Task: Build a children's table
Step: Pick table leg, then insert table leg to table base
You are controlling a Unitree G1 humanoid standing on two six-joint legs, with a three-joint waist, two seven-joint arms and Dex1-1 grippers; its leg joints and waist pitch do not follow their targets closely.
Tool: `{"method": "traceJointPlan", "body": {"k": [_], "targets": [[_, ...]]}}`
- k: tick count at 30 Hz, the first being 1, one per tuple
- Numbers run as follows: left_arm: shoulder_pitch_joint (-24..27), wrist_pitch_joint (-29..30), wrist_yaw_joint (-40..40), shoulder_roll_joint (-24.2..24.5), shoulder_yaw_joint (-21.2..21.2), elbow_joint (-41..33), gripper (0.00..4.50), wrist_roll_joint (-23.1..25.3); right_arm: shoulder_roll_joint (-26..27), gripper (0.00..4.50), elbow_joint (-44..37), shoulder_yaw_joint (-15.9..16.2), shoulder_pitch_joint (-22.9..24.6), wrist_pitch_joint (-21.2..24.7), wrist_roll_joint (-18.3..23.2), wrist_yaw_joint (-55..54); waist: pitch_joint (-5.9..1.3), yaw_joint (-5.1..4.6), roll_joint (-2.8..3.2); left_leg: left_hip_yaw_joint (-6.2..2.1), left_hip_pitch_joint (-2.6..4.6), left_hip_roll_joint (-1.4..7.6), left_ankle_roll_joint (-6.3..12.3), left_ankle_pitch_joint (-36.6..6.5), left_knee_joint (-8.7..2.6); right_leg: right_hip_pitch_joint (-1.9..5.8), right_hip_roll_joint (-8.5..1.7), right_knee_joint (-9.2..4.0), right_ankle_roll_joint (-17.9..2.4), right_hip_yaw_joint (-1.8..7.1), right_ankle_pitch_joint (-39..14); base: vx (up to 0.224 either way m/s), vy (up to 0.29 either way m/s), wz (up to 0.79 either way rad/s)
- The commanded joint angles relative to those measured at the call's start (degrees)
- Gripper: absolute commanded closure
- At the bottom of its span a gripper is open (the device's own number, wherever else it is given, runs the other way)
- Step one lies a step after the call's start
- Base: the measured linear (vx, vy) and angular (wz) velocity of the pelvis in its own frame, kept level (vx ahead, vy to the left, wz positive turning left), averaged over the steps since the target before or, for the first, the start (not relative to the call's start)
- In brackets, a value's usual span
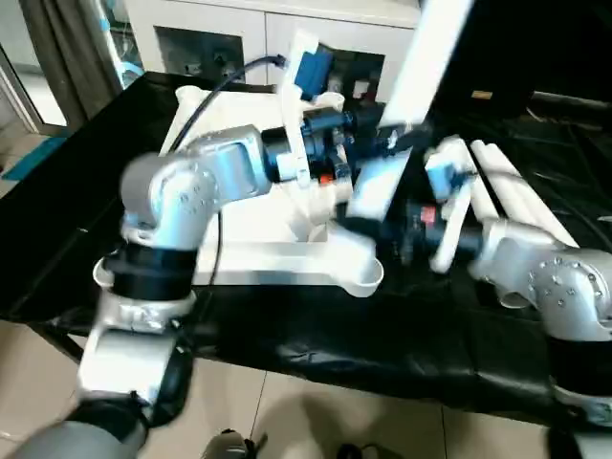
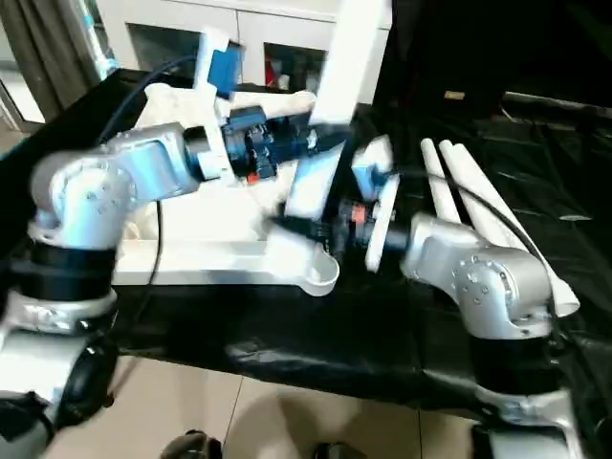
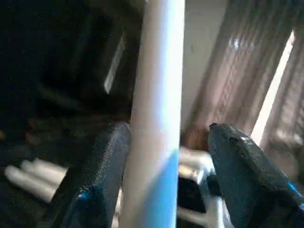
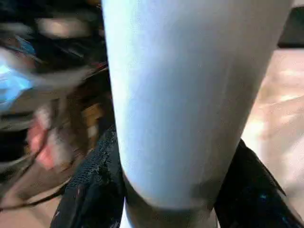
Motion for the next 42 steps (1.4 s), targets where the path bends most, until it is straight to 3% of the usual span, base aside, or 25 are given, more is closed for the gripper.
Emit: {"method": "traceJointPlan", "body": {"k": [1,2,3,4,6,7,8,10,11,12,13,15,17,19,20,22,23,25,26,29,33,38,42], "targets": [[-1.5,-4.6,2.9,0.2,2.5,2.5,1.53,2.1,1.1,2.59,1.0,-1.8,-0.6,-2.6,-1.2,-2.7,-5.76,-0.15,0.08,0.01,0.52,0.2,0.36,-8.8,-3.67,4.19,-3.3,-5.17,-5.5,1.93,-19.4,0.0,0.0,0.0],[-2.1,-9.0,3.0,2.7,2.3,6.1,1.53,5.7,1.5,2.59,1.9,-2.0,-0.5,-5.7,-3.5,-4.5,-5.7,-0.3,0.1,0.05,0.51,0.1,0.59,-9.0,-3.72,4.04,-3.21,-5.32,-4.8,1.9,-19.8,0.0,0.0,0.0],[-2.2,-11.1,2.6,4.0,1.6,7.6,1.53,7.7,1.5,2.59,2.3,-1.8,-0.4,-7.2,-4.9,-5.2,-5.63,-0.3,-0.27,0.02,0.52,-0.01,0.8,-9.0,-3.82,3.95,-3.16,-5.7,-3.8,1.83,-20.8,0.0,0.0,0.0],[-2.2,-11.1,2.6,4.0,1.6,7.6,1.53,7.7,1.5,2.59,2.3,-1.8,-0.4,-7.2,-4.9,-5.2,-5.72,-0.41,-0.05,-0.09,0.62,-0.02,0.26,-8.9,-3.93,4.01,-3.15,-5.42,-2.5,1.88,-21.5,0.0,0.0,0.0],[1.9,-22.4,-4.5,9.3,-6.7,6.8,1.53,17.3,0.7,2.59,5.0,-0.3,0.2,-12.7,-11.0,-8.0,-5.5,-0.75,-0.03,-0.39,0.66,0.37,-0.25,-9.1,-4.31,3.82,-3.52,-5.59,-1.0,2.04,-23.0,0.0,0.0,0.0],[1.9,-22.4,-4.5,9.3,-6.7,6.8,1.53,17.3,0.7,2.59,5.0,-0.3,0.2,-12.7,-11.0,-8.0,-5.58,-0.94,-0.02,-0.31,0.69,0.35,-0.56,-8.8,-4.3,3.87,-3.5,-5.38,-1.1,2.1,-22.7,0.0,0.0,0.0],[4.5,-26.0,-9.7,11.7,-11.4,5.9,1.53,21.0,0.6,2.59,6.1,0.1,0.4,-14.7,-12.9,-9.3,-5.56,-1.06,-0.04,-0.15,0.74,0.4,-0.66,-8.4,-4.29,3.8,-3.56,-5.2,-2.1,2.25,-21.3,0.0,0.0,0.0],[6.2,-27.5,-12.7,13.4,-15.3,5.8,1.53,23.4,0.8,2.59,6.8,0.0,0.5,-16.6,-14.5,-10.7,-5.77,-1.19,0.32,-0.07,1.06,0.69,-0.45,-7.9,-4.29,3.64,-3.51,-4.67,-4.3,2.38,-17.8,0.0,0.0,0.0],[8.6,-29.7,-14.1,15.7,-21.8,7.5,1.53,28.4,1.7,2.59,8.0,-1.0,0.2,-18.8,-15.6,-12.9,-5.86,-1.16,0.33,-0.21,0.8,0.89,-0.12,-6.8,-4.35,3.67,-3.57,-4.23,-5.7,2.42,-14.4,0.0,0.0,0.0],[8.8,-29.9,-14.1,15.8,-22.2,7.6,1.53,28.8,1.7,2.59,8.1,-1.0,0.2,-18.9,-15.7,-13.0,-5.75,-1.3,0.38,-0.15,0.72,0.83,-0.09,-6.9,-4.41,3.68,-3.5,-4.08,-6.2,2.43,-13.7,0.0,0.0,0.0],[9.8,-32.2,-15.3,16.7,-25.2,9.5,1.53,31.3,2.6,2.59,8.7,-1.9,-0.2,-20.9,-16.6,-15.0,-5.64,-1.35,0.88,-0.14,0.86,0.81,-0.3,-7.5,-4.4,3.63,-3.55,-4.01,-6.9,2.54,-12.7,0.0,0.0,0.0],[10.9,-36.2,-17.6,17.4,-28.5,12.8,1.53,34.4,3.7,2.59,9.4,-2.8,-0.6,-23.2,-17.0,-16.2,-5.73,-1.54,0.6,0.02,0.77,0.6,-0.46,-8.0,-4.41,3.91,-3.58,-3.97,-7.7,2.64,-11.5,0.0,0.0,0.0],[11.5,-38.9,-19.0,17.4,-29.8,16.0,1.53,36.6,3.8,2.59,9.3,-2.8,-0.4,-22.6,-16.9,-16.2,-5.5,-1.8,0.97,0.13,1.02,0.51,-0.46,-9.5,-4.46,3.8,-3.41,-4.39,-8.1,2.74,-11.9,0.0,0.0,0.0],[11.3,-40.2,-20.2,17.7,-30.3,19.1,1.53,38.4,2.4,2.59,8.8,-0.1,1.1,-23.4,-19.2,-14.7,-5.45,-1.79,0.82,0.09,1.02,0.56,-0.69,-10.3,-4.54,4.08,-3.53,-4.2,-8.4,2.76,-12.2,0.0,0.0,0.0],[11.1,-40.6,-20.6,18.1,-30.7,20.6,1.53,39.4,1.7,2.59,8.3,1.5,2.1,-23.2,-20.1,-13.4,-5.22,-1.74,1.22,0.05,1.07,0.51,-0.75,-10.8,-4.55,3.87,-3.52,-4.38,-8.4,2.73,-12.9,0.0,0.0,0.0],[10.5,-42.3,-20.8,18.9,-31.8,23.1,1.71,40.7,1.0,2.59,7.4,3.5,3.7,-23.7,-20.9,-11.6,-5.17,-1.75,0.95,0.02,1.2,0.51,-0.74,-12.5,-4.66,4.06,-3.71,-4.73,-7.9,2.75,-15.7,0.0,0.0,0.0],[10.1,-42.8,-20.6,19.2,-32.2,24.2,1.81,41.1,1.2,2.59,7.0,3.8,4.3,-23.8,-21.0,-11.7,-4.89,-1.87,1.06,0.04,1.2,0.45,-0.68,-13.5,-4.78,3.9,-3.54,-5.08,-7.3,2.72,-17.3,0.0,0.0,0.0],[9.6,-42.4,-20.5,19.5,-32.6,25.3,1.92,41.4,1.5,2.59,6.6,3.7,4.8,-24.0,-21.0,-11.9,-5.01,-1.89,0.95,-0.06,1.27,0.48,-0.68,-13.6,-4.76,3.95,-3.67,-5.02,-7.3,2.7,-18.0,0.0,0.0,0.0],[9.1,-41.4,-20.8,19.9,-32.9,26.5,1.99,42.2,1.7,2.59,6.2,3.3,5.3,-23.7,-20.4,-12.0,-4.89,-1.84,1.38,-0.01,1.48,0.55,-0.63,-13.6,-4.66,3.63,-3.73,-5.12,-7.7,2.76,-18.6,0.0,0.0,0.0],[9.1,-39.4,-22.3,19.9,-32.6,27.2,2.23,42.7,2.1,2.59,5.7,2.5,5.7,-22.9,-19.5,-12.3,-4.71,-1.93,1.35,-0.1,1.45,0.58,-0.5,-14.3,-4.76,3.59,-3.67,-5.31,-7.6,2.65,-20.2,0.0,0.0,0.0],[9.2,-37.5,-22.8,19.2,-31.2,27.6,2.52,41.9,1.8,2.59,5.1,2.6,6.4,-21.2,-18.5,-11.4,-4.8,-1.95,1.34,-0.15,1.44,0.67,-0.47,-14.2,-4.78,3.67,-3.65,-5.09,-8.7,2.66,-18.3,0.0,0.0,0.0],[8.4,-36.2,-23.4,18.6,-30.8,29.9,3.02,41.5,1.8,2.59,4.6,4.5,7.3,-18.5,-16.9,-8.4,-4.78,-1.93,1.45,-0.16,1.4,0.68,-0.02,-13.8,-4.78,3.72,-3.59,-4.9,-9.7,2.64,-16.2,0.0,0.0,0.0],[8.1,-35.0,-23.8,18.2,-30.2,30.8,3.36,42.0,2.7,2.59,5.3,6.1,7.4,-18.1,-16.1,-6.5,-4.73,-1.92,1.33,-0.19,1.36,0.67,0.15,-14.5,-4.78,3.84,-3.84,-5.24,-9.4,2.62,-18.1,0.0,0.0,0.0]]}}
